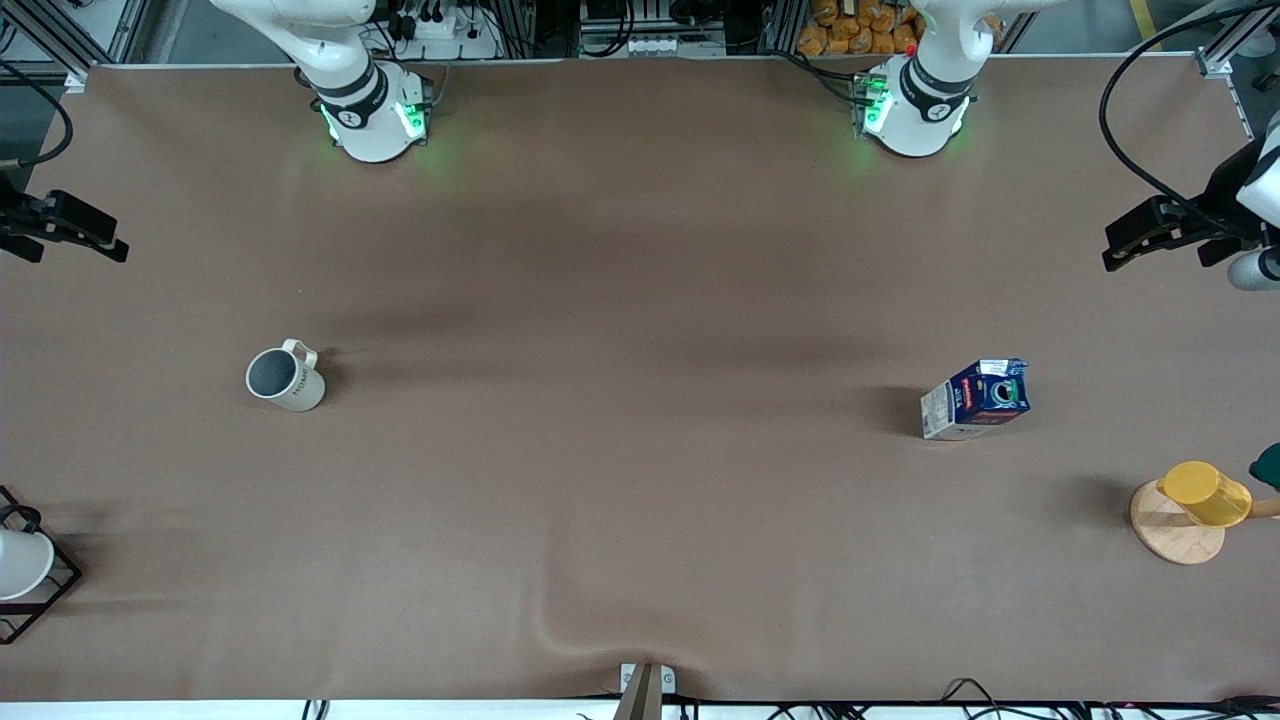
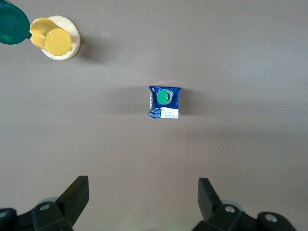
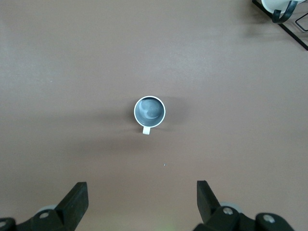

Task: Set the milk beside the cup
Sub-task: 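Reach the left gripper to the milk carton while the right gripper reaches the mug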

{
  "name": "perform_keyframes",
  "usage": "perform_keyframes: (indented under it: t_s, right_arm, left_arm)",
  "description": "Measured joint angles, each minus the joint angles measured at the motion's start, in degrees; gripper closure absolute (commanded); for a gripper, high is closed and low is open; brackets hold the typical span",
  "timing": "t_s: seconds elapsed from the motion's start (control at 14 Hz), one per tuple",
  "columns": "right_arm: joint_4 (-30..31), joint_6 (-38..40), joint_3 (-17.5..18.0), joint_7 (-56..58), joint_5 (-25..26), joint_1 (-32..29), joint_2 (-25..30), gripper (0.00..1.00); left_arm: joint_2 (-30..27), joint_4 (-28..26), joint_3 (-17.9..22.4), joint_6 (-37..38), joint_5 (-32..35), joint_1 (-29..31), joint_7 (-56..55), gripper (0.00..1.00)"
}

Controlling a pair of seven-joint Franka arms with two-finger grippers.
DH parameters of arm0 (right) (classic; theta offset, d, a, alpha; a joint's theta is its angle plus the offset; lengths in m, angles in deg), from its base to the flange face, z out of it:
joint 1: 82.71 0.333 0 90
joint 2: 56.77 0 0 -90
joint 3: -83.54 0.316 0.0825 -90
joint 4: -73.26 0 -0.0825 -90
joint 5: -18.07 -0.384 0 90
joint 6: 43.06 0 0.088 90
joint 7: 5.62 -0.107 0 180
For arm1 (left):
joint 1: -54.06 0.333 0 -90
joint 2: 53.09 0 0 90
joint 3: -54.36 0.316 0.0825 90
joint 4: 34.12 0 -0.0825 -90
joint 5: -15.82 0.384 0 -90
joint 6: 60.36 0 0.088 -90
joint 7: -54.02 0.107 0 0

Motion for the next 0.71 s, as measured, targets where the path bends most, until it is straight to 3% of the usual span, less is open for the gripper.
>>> perform_keyframes:
  t_s: [0.43, 0.71]
  right_arm:
    - [0.0, -1.38, 0.03, 0.0, 0.0, 0.0, -0.33, 0.0]
    - [0.07, -1.6, 0.09, 0.0, 0.0, 0.01, -0.39, 0.0]
  left_arm:
    - [0.33, 0.0, -0.01, 0.24, -0.09, 0.0, 0.0, 0.0]
    - [5.71, -0.58, -0.11, -2.97, -1.4, -0.07, -0.34, 0.0]
